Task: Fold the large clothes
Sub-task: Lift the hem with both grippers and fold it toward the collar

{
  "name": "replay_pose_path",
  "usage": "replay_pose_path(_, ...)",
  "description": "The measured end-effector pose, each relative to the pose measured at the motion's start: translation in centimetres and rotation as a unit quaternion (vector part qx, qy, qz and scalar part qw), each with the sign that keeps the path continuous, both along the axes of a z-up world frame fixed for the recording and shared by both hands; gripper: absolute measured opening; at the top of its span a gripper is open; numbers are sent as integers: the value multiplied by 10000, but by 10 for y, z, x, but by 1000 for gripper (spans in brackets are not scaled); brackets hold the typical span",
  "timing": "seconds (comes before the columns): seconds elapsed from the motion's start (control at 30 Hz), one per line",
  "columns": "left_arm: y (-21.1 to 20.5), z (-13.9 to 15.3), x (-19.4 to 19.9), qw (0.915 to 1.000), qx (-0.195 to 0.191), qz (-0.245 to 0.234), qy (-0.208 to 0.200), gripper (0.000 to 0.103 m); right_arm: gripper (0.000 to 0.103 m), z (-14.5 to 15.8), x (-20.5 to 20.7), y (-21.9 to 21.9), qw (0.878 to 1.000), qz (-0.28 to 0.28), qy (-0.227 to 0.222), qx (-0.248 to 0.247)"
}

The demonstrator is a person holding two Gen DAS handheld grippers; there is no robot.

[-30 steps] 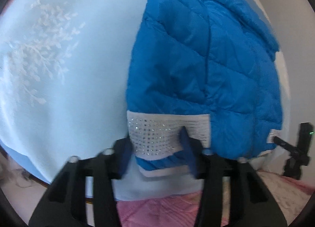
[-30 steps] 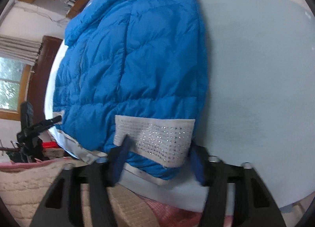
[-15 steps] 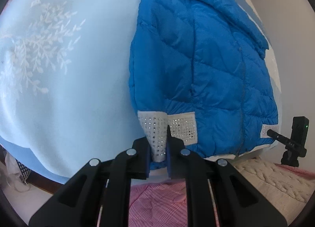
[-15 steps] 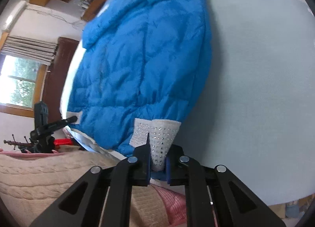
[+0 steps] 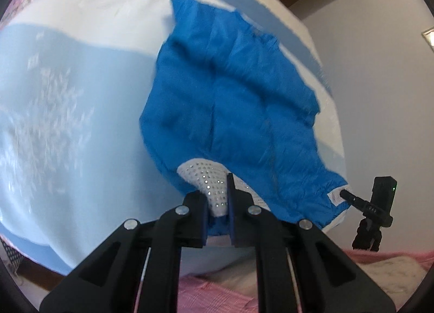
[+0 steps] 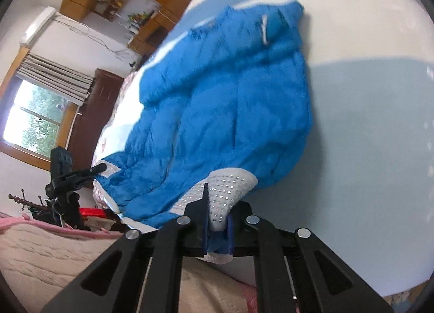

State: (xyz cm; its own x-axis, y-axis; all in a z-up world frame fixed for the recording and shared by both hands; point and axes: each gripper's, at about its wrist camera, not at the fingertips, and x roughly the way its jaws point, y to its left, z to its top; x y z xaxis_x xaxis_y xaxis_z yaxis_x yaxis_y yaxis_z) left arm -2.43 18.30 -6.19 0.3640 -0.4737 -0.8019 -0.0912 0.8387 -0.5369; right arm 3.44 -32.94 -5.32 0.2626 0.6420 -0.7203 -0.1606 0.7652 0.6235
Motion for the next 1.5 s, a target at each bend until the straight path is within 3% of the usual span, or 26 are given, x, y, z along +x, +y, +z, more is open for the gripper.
replay_pose_path(0.43,-26,48,107,9946,140,-133,-1020,10,9,52,96,1,9986,-66,-401,331)
replay_pose_path(0.73,-30,53,191,9928,109,6,-1194,10,9,57,182,-2,9977,-259,-326,540)
replay_pose_path(1.07,-30,32,278,9946,217,126,-1007,11,10,39,269,1,9983,-385,-160,404)
replay_pose_path(1.27,-31,-5,326,9951,655,168,-727,11,11,5,317,4,9984,-533,89,157)
replay_pose_path(1.5,-27,-60,366,9975,665,178,-154,14,12,-40,352,7,9961,-680,555,131)
